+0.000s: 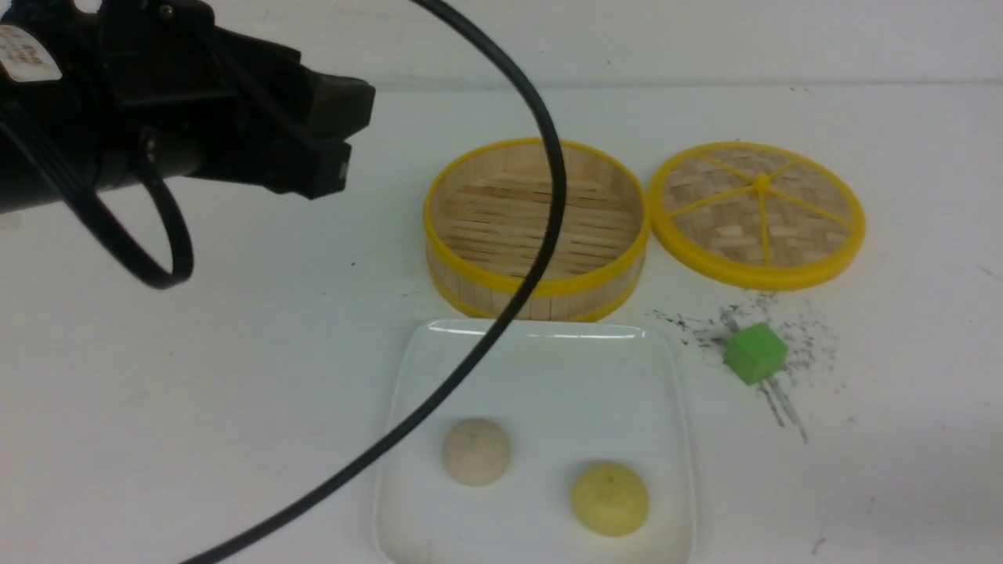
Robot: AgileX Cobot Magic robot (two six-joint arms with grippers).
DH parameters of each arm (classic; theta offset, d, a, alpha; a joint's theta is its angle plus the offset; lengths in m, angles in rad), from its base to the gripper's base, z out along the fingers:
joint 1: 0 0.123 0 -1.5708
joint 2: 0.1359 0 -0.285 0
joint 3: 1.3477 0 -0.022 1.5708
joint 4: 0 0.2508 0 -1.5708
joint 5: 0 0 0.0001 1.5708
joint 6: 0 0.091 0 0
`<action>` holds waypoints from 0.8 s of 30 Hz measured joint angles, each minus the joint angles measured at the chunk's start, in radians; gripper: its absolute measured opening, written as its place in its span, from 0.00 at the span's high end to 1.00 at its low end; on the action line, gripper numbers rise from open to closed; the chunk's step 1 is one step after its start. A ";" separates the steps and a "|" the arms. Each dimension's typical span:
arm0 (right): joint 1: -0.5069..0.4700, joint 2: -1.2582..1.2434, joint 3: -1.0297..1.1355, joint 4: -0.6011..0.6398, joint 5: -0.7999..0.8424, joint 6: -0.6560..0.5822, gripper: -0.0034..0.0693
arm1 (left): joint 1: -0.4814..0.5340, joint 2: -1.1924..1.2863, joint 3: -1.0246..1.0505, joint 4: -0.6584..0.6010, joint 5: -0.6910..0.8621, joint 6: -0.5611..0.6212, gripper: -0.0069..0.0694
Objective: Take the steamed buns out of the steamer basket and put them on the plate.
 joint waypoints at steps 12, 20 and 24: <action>0.000 0.000 0.146 0.272 -0.250 0.000 0.27 | 0.000 0.000 0.000 -0.012 -0.013 0.000 0.38; 0.000 0.000 0.157 0.069 -0.202 0.000 0.27 | 0.000 0.000 0.000 -0.015 -0.009 0.000 0.40; 0.000 -0.003 0.179 0.066 -0.204 0.000 0.27 | 0.000 0.000 0.000 -0.018 -0.009 0.000 0.40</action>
